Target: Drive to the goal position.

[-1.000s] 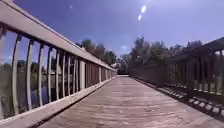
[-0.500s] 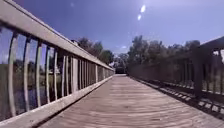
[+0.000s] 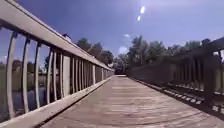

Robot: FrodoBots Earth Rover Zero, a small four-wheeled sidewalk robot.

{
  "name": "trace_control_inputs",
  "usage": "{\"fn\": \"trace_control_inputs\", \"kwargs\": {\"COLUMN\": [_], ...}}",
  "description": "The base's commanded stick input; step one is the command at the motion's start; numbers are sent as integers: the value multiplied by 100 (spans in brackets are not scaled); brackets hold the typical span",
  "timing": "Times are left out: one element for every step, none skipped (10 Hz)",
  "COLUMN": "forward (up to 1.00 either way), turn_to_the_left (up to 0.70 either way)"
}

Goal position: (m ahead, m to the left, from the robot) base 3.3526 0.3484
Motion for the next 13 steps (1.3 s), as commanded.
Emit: {"fn": "trace_control_inputs", "kwargs": {"forward": [70, 70, 70, 70, 70, 70, 70, 70, 70, 70, 70, 70, 70], "turn_to_the_left": [0, 0, 0, 0, -4, -24, -35, -35, -35, -7, 0, -11, -29]}}
